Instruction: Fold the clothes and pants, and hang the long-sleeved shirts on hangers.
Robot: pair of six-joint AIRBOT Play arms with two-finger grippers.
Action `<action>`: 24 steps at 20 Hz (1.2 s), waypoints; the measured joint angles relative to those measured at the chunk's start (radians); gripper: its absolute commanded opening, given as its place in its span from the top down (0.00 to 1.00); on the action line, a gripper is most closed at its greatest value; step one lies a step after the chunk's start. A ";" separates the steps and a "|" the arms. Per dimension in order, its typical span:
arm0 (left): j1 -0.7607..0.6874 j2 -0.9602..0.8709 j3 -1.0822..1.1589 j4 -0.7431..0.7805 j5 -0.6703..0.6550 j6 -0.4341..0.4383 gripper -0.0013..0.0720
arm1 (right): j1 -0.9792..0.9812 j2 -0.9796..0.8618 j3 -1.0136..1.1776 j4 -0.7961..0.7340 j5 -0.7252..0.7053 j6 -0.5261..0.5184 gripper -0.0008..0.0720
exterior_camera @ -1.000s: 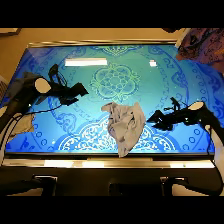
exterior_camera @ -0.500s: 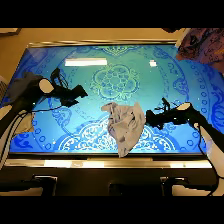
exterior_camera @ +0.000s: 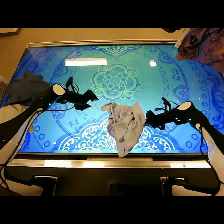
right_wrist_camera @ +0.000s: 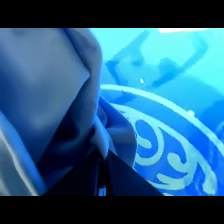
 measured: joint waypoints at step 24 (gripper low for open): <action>0.030 0.142 0.335 0.239 -0.110 0.071 0.96 | 0.000 0.340 0.278 -0.357 -0.053 0.157 0.95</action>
